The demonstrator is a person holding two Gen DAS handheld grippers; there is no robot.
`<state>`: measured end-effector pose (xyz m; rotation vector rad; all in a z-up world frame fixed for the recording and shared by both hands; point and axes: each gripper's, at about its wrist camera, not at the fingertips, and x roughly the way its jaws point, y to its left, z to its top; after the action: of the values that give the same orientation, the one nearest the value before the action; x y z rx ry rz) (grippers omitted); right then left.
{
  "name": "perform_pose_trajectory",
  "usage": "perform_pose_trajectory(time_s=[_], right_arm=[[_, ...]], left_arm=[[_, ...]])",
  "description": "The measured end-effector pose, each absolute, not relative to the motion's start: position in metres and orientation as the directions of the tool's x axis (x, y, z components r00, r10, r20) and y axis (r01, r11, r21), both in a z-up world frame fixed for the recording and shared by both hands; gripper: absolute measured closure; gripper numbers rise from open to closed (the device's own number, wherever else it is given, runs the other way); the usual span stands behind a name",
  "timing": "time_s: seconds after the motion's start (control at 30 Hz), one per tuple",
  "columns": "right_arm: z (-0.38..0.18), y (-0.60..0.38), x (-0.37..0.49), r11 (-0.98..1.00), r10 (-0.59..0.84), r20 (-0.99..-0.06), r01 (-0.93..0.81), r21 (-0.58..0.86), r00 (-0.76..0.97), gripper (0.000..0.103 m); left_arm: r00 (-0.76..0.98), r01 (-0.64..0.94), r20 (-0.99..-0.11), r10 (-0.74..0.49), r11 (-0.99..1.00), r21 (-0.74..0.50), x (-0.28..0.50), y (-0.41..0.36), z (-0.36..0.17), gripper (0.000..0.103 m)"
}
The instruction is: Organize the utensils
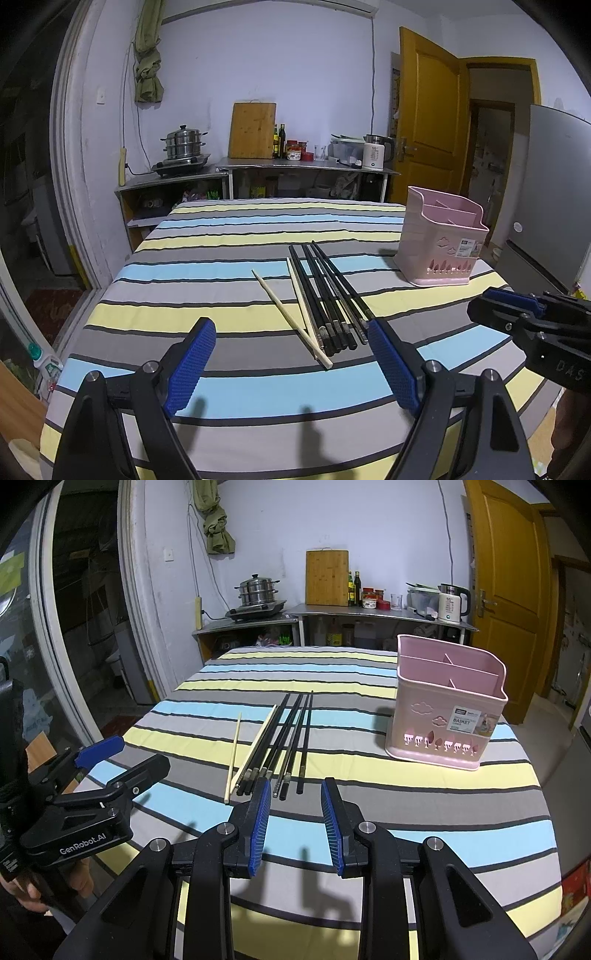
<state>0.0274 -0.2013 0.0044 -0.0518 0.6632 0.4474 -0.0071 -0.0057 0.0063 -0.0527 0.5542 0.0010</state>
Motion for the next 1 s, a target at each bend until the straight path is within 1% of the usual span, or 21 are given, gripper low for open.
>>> perform_pose_trajectory(time_s=[1.0], right_arm=[[0.0034,-0.2025,0.0262,0.904,0.386,-0.605,-0.417,0.096,0.697,0.074]], left_arm=[[0.853,-0.001,-0.521,-0.024,0.999,-0.048,-0.0094,-0.0131,0.007,0.019]])
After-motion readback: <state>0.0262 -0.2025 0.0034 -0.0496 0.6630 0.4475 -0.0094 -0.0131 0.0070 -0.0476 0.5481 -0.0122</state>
